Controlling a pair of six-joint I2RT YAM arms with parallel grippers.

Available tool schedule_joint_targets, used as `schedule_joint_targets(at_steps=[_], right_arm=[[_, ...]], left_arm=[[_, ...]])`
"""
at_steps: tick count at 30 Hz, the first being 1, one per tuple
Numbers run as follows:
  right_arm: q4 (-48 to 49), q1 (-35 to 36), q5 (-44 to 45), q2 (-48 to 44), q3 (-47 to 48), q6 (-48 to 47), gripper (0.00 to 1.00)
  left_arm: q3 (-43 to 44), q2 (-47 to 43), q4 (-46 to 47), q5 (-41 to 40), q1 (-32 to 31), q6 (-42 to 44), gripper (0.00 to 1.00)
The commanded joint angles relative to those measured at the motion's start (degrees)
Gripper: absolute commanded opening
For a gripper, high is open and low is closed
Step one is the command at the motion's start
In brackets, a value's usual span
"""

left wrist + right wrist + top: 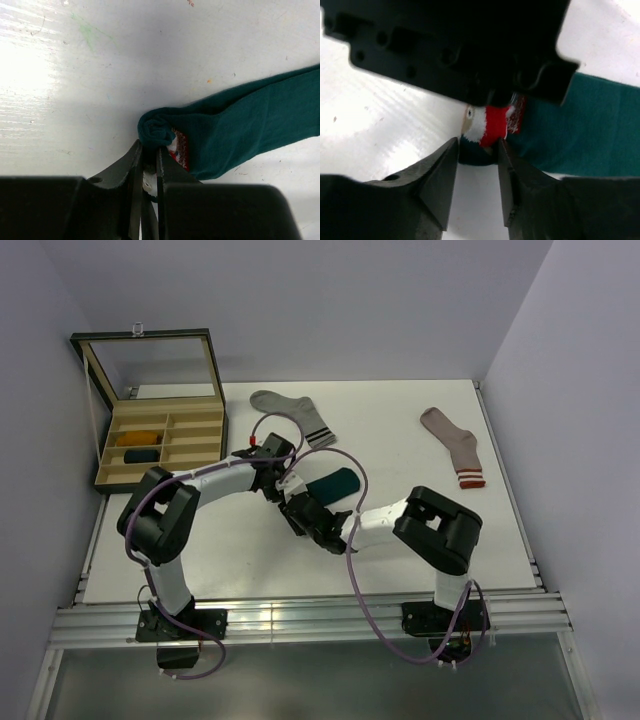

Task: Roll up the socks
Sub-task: Roll the sock at the center of the board.

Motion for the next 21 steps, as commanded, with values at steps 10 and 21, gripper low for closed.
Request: schedule_joint_targets(at_steps=[10,21], right_arm=[[-6.5,-0.8,-2.2,2.2,2.3,2.7,0.02],[-7.3,-14.9,-36.7,-3.7,-1.1,12.5,0.00]], left_arm=[[-0.2,0.3,-1.3,2.9,0.0,1.5,0.15],[-10.3,-12.8,9.8,3.8,4.8,-6.4,0.63]])
